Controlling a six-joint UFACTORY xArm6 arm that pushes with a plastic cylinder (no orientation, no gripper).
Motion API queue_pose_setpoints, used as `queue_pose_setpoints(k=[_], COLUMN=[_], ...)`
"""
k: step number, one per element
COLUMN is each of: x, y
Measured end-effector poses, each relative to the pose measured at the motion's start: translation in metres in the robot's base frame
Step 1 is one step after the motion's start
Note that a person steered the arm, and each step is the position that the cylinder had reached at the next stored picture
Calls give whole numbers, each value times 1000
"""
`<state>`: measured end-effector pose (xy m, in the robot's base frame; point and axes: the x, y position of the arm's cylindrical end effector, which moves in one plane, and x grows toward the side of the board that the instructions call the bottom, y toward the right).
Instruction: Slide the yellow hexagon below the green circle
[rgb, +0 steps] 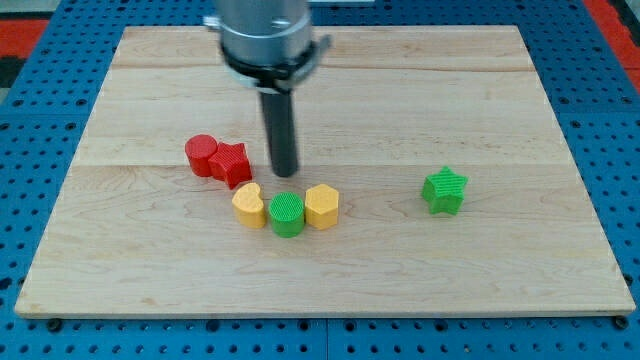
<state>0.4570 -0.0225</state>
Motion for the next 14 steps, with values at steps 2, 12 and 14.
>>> queue_pose_setpoints(k=[2, 12, 14], x=[34, 83, 99], y=[16, 51, 63])
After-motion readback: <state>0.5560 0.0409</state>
